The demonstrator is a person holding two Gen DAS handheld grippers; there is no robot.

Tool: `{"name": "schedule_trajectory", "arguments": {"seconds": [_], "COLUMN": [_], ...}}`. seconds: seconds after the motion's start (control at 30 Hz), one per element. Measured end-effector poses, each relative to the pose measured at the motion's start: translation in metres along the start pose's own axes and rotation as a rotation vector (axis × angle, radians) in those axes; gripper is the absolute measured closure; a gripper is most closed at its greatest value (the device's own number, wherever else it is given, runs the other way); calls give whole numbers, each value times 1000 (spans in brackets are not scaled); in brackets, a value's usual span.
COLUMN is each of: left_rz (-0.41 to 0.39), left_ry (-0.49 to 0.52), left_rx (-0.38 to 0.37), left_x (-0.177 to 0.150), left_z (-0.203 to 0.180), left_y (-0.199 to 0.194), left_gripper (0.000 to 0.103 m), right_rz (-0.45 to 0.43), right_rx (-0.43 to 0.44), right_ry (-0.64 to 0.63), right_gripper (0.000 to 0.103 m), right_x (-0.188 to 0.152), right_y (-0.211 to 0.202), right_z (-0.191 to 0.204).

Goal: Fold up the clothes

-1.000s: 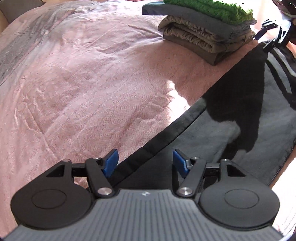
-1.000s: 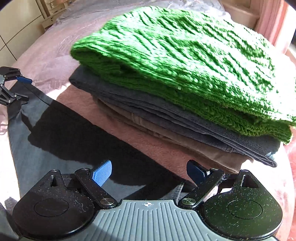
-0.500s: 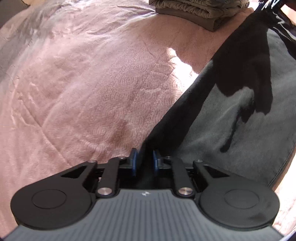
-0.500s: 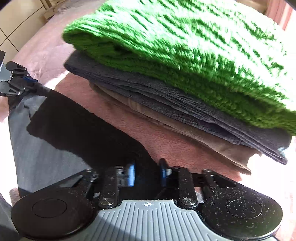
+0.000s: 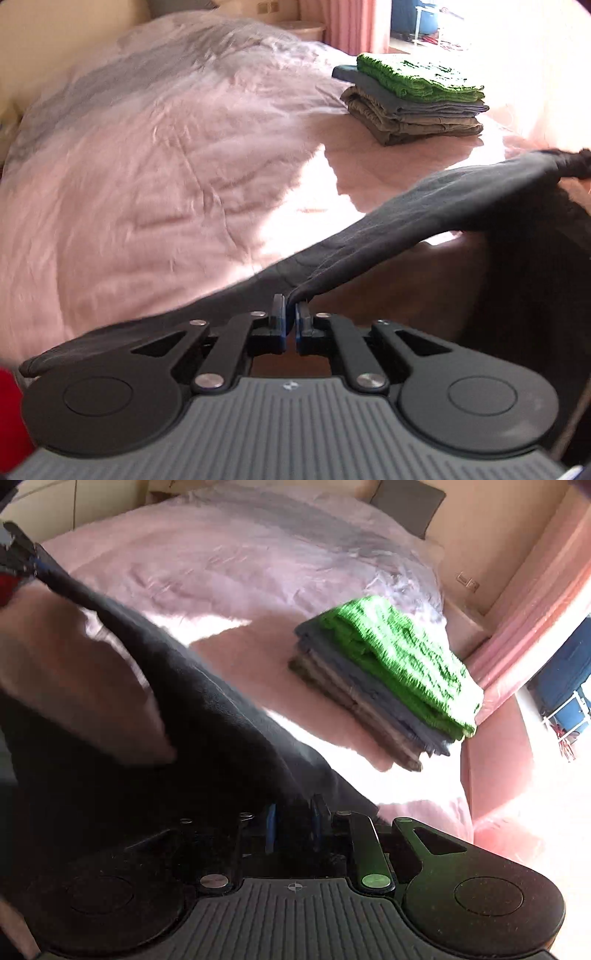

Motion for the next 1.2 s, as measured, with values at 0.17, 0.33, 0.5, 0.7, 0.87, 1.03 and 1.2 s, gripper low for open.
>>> {"name": "schedule_trajectory", "arguments": {"seconds": [0.17,0.33,0.5,0.7,0.87,1.03,1.2], "left_rz": [202,141,-36,-160,-178,-167,-145], "left_ry": [-385,-762,-1175,-1402,-1345,-1273,-1156], "left_rx": [-4,-1,52,79,112,152,199], "left_x": [-119,-157,-169,-173,-161,-156,-150], "left_z": [-1,16,65,98,104,103,96], "left_y": [-19,-25,-22,0,6,14,13], "left_gripper": [88,76,65,62,74,74,100], "right_rz": [180,193,65,-67,-155,-162,-112], "right_rx": [66,85,149,215,232,249,242], "right_ry": [202,748,1352,1640,1722,1766,1733], "right_gripper": [18,18,18,19,19,26,65], "right_x": [-74,-109,-147,-177,-194,-210,-217], "right_y": [-19,-18,1,19,26,46,50], "right_z": [67,39,-21,-58,-79,-88,-95]}}
Point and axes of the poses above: each gripper's, at about its wrist camera, not at the fingertips, and y roughly the way its jaws point, z to its left, x to its top, the point moved 8 cm from there along y, roughly the way its jaws point, and after that the axes turned 3 degrees about -y, right-handed, at the moved point
